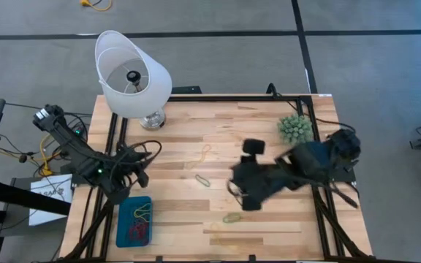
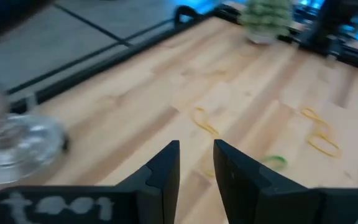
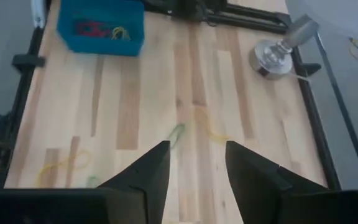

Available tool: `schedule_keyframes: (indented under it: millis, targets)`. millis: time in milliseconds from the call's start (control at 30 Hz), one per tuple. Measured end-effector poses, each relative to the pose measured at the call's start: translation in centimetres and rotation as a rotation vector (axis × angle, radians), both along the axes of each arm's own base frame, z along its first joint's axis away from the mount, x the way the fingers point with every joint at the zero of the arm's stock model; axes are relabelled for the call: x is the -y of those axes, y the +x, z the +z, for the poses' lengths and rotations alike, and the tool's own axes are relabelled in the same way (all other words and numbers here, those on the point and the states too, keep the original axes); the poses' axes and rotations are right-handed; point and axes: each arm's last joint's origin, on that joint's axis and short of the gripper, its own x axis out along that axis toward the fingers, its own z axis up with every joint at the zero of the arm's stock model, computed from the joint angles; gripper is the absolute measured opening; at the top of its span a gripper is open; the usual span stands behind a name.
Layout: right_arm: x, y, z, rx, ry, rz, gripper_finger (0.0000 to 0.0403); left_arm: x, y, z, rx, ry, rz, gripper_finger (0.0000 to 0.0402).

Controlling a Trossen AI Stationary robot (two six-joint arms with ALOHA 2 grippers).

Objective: Pick and place items into bin
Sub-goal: Put the yellow rubber band into the blue bin

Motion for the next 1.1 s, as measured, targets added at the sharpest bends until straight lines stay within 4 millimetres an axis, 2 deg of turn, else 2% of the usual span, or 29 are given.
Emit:
schedule_keyframes:
  millis: [167, 267, 367, 433, 500, 633, 767, 933, 1100]
  targets:
    - [-0.8, -4.0, -1.4, 0.026, 0.045, 0.014, 0.0133, 0.8, 1.7, 0.4, 0.015, 0.011, -0.108, 0.0087]
    - [0.5, -7.8, -0.8, 0.071, 0.087, -0.020, 0.0123, 0.4, 2.4, 1.4, 0.015, 0.039, -0.126, 0.0087]
    - [2.4, -11.7, -0.6, 0.217, 0.118, -0.119, 0.0116, -0.4, 3.0, 2.3, 0.043, 0.034, -0.094, 0.0087]
    - [3.4, -13.6, -2.2, 0.311, 0.116, -0.181, 0.0112, -0.9, 3.7, 2.4, 0.040, -0.014, -0.099, 0.0087]
    - [3.8, -14.7, -5.1, 0.371, 0.157, -0.209, 0.0109, -1.1, 4.8, 1.8, 0.033, -0.075, -0.123, 0.0087]
    - [3.7, -15.0, -11.9, 0.435, 0.270, -0.163, 0.0107, -1.2, 7.7, -0.2, -0.015, -0.061, -0.202, 0.0087]
    - [3.1, -14.4, -16.5, 0.514, 0.332, -0.087, 0.0108, -1.6, 10.6, -1.9, -0.079, -0.018, -0.267, 0.0087]
    - [2.6, -13.0, -19.6, 0.547, 0.295, -0.079, 0.0109, -3.0, 13.3, -6.0, -0.241, -0.026, -0.204, 0.0087]
    - [2.9, -11.2, -21.5, 0.503, 0.261, -0.160, 0.0109, -4.0, 15.6, -10.4, -0.352, -0.077, -0.201, 0.0087]
